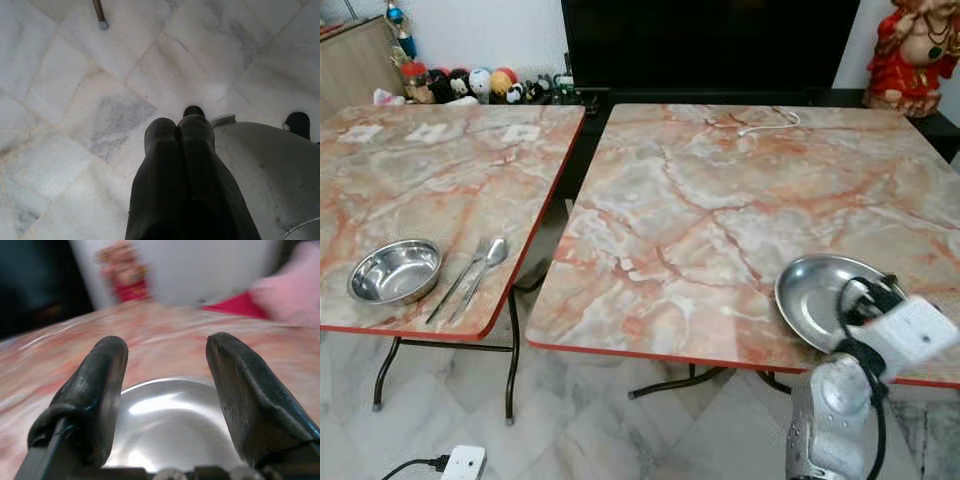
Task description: Setting the table
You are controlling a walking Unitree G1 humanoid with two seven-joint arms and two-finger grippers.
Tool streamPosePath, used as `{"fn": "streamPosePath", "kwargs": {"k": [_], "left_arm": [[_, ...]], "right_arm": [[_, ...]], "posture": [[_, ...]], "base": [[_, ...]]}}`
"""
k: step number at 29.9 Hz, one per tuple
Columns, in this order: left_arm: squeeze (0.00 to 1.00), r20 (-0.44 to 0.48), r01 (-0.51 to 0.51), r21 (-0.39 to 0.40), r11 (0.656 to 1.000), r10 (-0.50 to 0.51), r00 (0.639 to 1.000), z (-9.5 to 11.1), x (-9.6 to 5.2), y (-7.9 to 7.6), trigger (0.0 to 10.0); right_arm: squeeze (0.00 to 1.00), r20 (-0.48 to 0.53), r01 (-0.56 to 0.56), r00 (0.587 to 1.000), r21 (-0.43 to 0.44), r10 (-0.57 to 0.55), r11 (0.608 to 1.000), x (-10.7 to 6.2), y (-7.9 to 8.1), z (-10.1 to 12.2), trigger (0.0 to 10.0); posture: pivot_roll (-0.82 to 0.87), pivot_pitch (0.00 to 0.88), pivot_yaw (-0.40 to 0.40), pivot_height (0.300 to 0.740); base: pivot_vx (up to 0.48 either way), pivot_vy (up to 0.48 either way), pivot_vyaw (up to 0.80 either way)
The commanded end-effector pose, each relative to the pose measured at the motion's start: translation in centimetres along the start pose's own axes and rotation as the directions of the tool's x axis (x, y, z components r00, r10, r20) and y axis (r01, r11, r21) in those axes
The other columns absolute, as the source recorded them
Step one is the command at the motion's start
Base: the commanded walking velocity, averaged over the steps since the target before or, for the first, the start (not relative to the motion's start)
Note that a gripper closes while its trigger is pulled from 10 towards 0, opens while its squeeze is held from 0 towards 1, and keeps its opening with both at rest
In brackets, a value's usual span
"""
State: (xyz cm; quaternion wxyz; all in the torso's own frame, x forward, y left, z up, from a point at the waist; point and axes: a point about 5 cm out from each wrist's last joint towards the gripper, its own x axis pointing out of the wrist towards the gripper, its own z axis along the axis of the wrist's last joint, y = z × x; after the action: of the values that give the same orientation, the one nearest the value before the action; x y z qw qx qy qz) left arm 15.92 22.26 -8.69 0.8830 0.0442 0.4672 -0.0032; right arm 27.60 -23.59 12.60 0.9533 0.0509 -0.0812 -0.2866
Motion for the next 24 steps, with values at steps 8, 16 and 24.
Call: {"fn": "streamPosePath", "kwargs": {"k": [8, 16, 24], "left_arm": [[0.00, -0.016, -0.024, -0.020, 1.000, 0.024, 1.000, -0.3, -0.1, 0.3, 10.0], [0.00, -0.021, -0.039, -0.038, 0.999, 0.038, 0.999, -0.5, -0.1, 0.4, 10.0], [0.00, -0.020, -0.040, -0.031, 0.999, 0.039, 0.999, -0.5, -0.1, 0.4, 10.0]], "right_arm": [[0.00, -0.124, -0.561, 0.825, -0.062, 0.552, 0.825, -1.9, 6.8, -1.4, 10.0], [0.00, -0.120, -0.577, 0.807, 0.042, 0.578, 0.816, -3.1, 9.3, -1.3, 10.0], [0.00, -0.102, -0.536, 0.830, 0.127, 0.548, 0.835, -3.0, 10.3, -0.6, 10.0]], "posture": [[0.03, 0.000, 0.004, 0.740], [0.05, 0.000, 0.006, 0.740], [0.05, 0.000, 0.010, 0.740]], "base": [[0.000, 0.000, 0.00], [0.000, 0.180, 0.00], [0.000, 0.480, 0.00]]}}
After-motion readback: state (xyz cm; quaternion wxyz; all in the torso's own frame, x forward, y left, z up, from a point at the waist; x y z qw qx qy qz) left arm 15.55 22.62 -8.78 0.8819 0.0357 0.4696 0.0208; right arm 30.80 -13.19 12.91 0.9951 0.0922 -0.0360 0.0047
